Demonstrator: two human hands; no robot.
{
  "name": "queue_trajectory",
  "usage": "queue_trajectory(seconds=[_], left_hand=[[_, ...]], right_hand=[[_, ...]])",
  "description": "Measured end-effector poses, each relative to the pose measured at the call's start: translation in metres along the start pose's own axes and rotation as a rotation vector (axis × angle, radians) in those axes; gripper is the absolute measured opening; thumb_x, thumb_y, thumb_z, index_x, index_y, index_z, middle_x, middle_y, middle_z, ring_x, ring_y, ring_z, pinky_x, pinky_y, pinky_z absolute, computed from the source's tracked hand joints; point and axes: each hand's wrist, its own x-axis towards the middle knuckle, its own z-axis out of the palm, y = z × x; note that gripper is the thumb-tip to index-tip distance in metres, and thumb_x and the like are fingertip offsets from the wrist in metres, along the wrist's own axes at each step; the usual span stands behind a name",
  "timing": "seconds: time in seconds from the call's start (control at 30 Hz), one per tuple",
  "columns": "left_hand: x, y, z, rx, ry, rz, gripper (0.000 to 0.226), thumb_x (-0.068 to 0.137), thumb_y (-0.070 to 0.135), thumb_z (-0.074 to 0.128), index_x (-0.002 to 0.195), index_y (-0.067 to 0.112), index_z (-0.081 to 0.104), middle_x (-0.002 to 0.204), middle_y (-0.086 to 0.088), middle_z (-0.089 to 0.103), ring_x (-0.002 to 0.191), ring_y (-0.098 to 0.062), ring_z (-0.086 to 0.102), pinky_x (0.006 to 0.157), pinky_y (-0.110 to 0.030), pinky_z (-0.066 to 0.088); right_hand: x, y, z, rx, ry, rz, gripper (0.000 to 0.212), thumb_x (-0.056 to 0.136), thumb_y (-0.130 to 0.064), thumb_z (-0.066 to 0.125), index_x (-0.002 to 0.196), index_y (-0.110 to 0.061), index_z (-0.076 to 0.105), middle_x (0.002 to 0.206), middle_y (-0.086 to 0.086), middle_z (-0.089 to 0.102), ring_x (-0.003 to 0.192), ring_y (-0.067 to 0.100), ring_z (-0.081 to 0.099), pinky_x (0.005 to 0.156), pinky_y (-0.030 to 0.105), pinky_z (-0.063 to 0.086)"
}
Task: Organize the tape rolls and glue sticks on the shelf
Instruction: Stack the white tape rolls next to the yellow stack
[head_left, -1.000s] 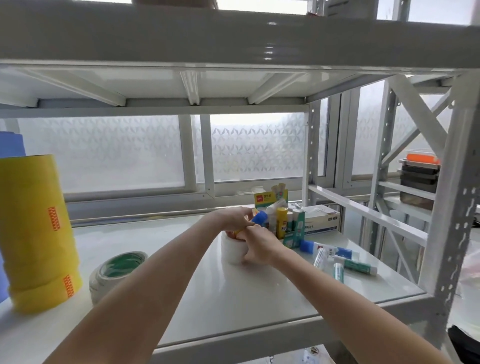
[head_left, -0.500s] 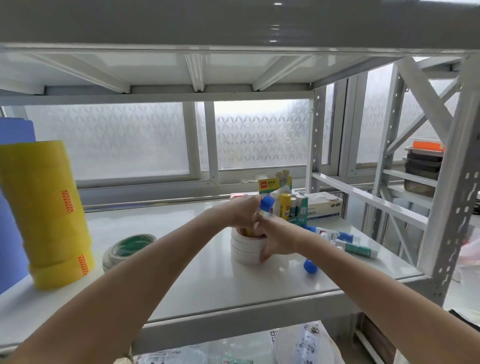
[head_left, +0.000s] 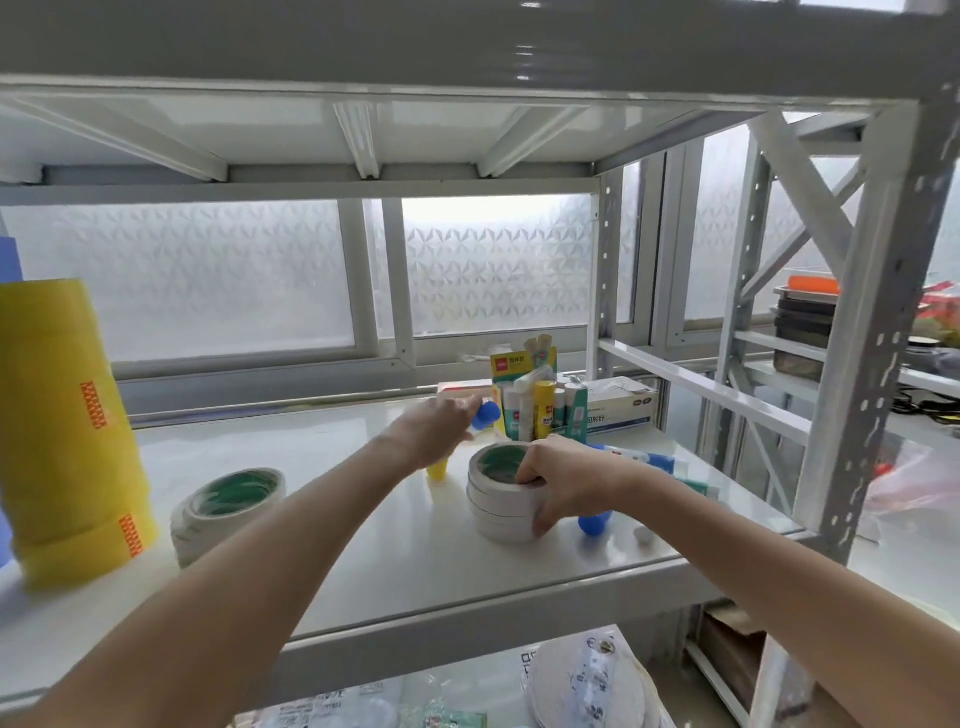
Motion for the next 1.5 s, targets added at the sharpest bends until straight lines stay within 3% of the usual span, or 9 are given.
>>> queue_trajectory(seconds=[0.1, 0.2, 0.3, 0.43, 0.6, 0.9, 1.13, 1.3, 1.5], left_hand=[[0.008, 0.003, 0.014, 0.113, 0.03, 0.15, 0.041, 0.097, 0.03, 0.055, 0.131, 0.012, 0.044, 0.111, -0.007, 0.065, 0.09, -0.022, 0.067, 0.076, -0.033, 0.057], [0.015, 0.015, 0.016, 0.105, -0.031, 0.241, 0.039, 0.098, 0.02, 0.053, 0.135, 0.015, 0.043, 0.113, -0.007, 0.064, 0.085, -0.02, 0.066, 0.074, -0.031, 0.058], [0.016, 0.025, 0.02, -0.127, -0.119, 0.202, 0.036, 0.094, 0.022, 0.06, 0.129, 0.019, 0.053, 0.115, -0.005, 0.065, 0.097, -0.02, 0.067, 0.083, -0.033, 0.058], [0.012, 0.027, 0.028, -0.378, -0.16, 0.134, 0.032, 0.085, 0.027, 0.072, 0.115, 0.019, 0.065, 0.115, -0.004, 0.065, 0.105, -0.02, 0.063, 0.086, -0.029, 0.054], [0.001, 0.02, 0.028, -0.587, -0.167, 0.085, 0.043, 0.082, 0.025, 0.076, 0.122, 0.015, 0.061, 0.12, -0.005, 0.063, 0.109, -0.019, 0.06, 0.089, -0.027, 0.051], [-0.016, 0.014, 0.019, -0.485, -0.178, 0.093, 0.057, 0.08, 0.027, 0.078, 0.131, 0.017, 0.054, 0.125, -0.004, 0.061, 0.112, -0.02, 0.058, 0.095, -0.034, 0.052], [-0.062, -0.017, -0.001, -0.413, -0.207, 0.087, 0.046, 0.083, 0.021, 0.073, 0.126, 0.018, 0.057, 0.122, -0.003, 0.064, 0.11, -0.021, 0.057, 0.096, -0.034, 0.049], [-0.113, -0.072, -0.035, -0.234, -0.244, -0.078, 0.035, 0.087, 0.03, 0.064, 0.121, 0.022, 0.059, 0.12, 0.004, 0.064, 0.114, -0.018, 0.056, 0.099, -0.038, 0.045], [-0.194, -0.137, -0.083, -0.087, -0.292, -0.269, 0.026, 0.09, 0.04, 0.056, 0.112, 0.028, 0.063, 0.113, 0.01, 0.064, 0.107, -0.014, 0.058, 0.095, -0.036, 0.049]], right_hand=[[-0.006, 0.003, -0.002, -0.003, -0.011, 0.009, 0.042, 0.072, -0.022, 0.082, 0.111, -0.011, 0.069, 0.109, 0.004, 0.067, 0.096, 0.019, 0.059, 0.08, 0.024, 0.049], [-0.012, 0.005, -0.002, 0.006, -0.029, -0.01, 0.042, 0.074, -0.022, 0.081, 0.113, -0.014, 0.068, 0.106, -0.002, 0.064, 0.093, 0.014, 0.055, 0.067, 0.012, 0.039], [-0.016, 0.007, 0.0, 0.025, -0.036, -0.022, 0.046, 0.074, -0.024, 0.081, 0.117, -0.017, 0.067, 0.114, -0.002, 0.065, 0.099, 0.012, 0.056, 0.073, 0.012, 0.041], [-0.023, 0.005, 0.001, 0.031, -0.038, -0.033, 0.049, 0.073, -0.026, 0.081, 0.12, -0.02, 0.067, 0.12, -0.001, 0.065, 0.108, 0.017, 0.057, 0.098, 0.028, 0.048], [-0.025, -0.002, 0.002, -0.021, -0.038, -0.031, 0.046, 0.072, -0.025, 0.08, 0.116, -0.022, 0.067, 0.113, 0.0, 0.065, 0.1, 0.019, 0.059, 0.089, 0.035, 0.055], [-0.027, -0.015, 0.006, -0.072, 0.008, -0.037, 0.045, 0.078, -0.029, 0.077, 0.12, -0.023, 0.065, 0.119, -0.002, 0.064, 0.102, 0.017, 0.056, 0.091, 0.031, 0.049], [-0.014, -0.053, 0.0, -0.062, 0.0, -0.094, 0.045, 0.08, -0.028, 0.076, 0.122, -0.021, 0.064, 0.116, -0.003, 0.065, 0.102, 0.015, 0.057, 0.092, 0.026, 0.046], [0.018, -0.094, -0.021, -0.136, 0.098, -0.184, 0.019, 0.076, -0.027, 0.077, 0.092, -0.02, 0.07, 0.086, -0.002, 0.065, 0.076, 0.016, 0.056, 0.064, 0.026, 0.041], [0.079, -0.168, -0.04, -0.099, 0.168, -0.24, 0.016, 0.071, -0.018, 0.074, 0.069, -0.016, 0.059, 0.069, 0.0, 0.054, 0.064, 0.017, 0.048, 0.058, 0.03, 0.038]])
